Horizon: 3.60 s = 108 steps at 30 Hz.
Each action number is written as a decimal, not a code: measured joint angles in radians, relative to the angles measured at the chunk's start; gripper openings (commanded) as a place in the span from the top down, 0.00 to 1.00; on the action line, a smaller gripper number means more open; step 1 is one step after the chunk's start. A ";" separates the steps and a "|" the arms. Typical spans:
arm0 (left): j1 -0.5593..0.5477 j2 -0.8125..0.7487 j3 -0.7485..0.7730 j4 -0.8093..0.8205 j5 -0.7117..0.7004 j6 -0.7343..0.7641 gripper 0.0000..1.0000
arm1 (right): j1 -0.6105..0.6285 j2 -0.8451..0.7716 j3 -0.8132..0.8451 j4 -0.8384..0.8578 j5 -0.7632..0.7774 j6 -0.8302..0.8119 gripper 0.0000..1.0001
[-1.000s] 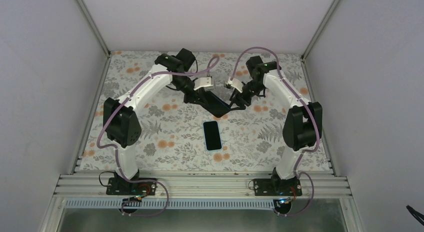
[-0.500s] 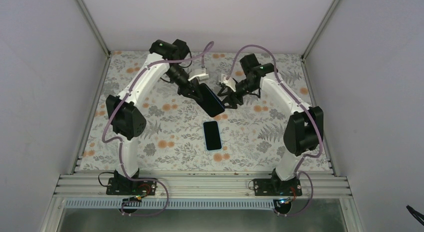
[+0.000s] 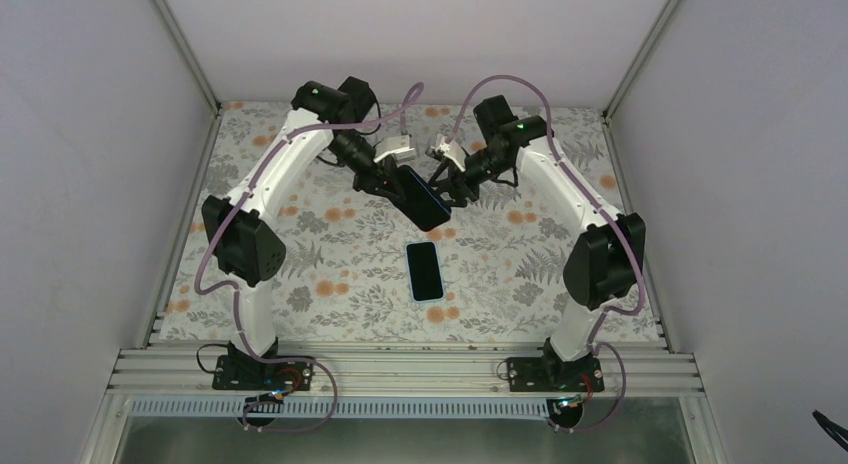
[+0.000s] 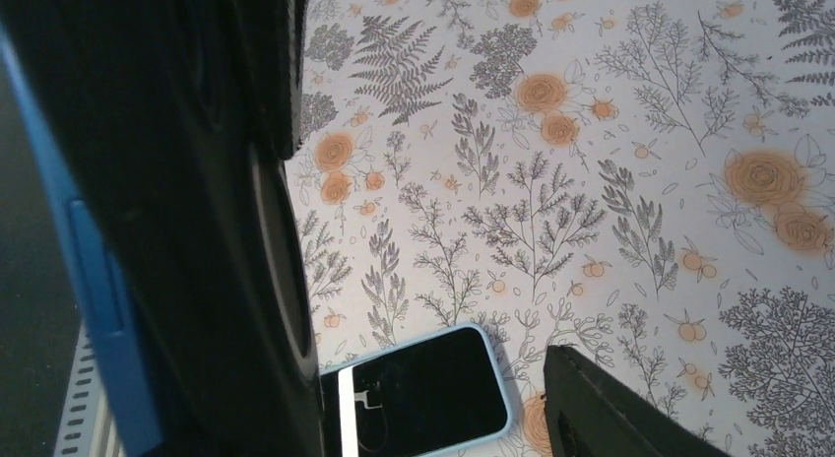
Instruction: Take the phone out of the phone case
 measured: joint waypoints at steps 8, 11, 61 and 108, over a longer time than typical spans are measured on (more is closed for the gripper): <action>-0.001 -0.002 -0.003 0.073 -0.036 -0.043 0.97 | 0.004 0.008 0.025 -0.040 -0.013 0.024 0.96; 0.000 0.001 0.006 0.062 -0.057 -0.053 0.89 | 0.009 -0.007 -0.011 0.000 -0.014 0.022 0.97; -0.237 -0.368 -0.703 1.514 -0.941 -0.494 0.02 | -0.003 -0.090 -0.087 0.786 0.398 1.075 0.97; -0.339 -0.227 -0.927 2.548 -1.518 0.029 0.92 | 0.007 -0.060 -0.037 0.943 0.232 1.197 0.97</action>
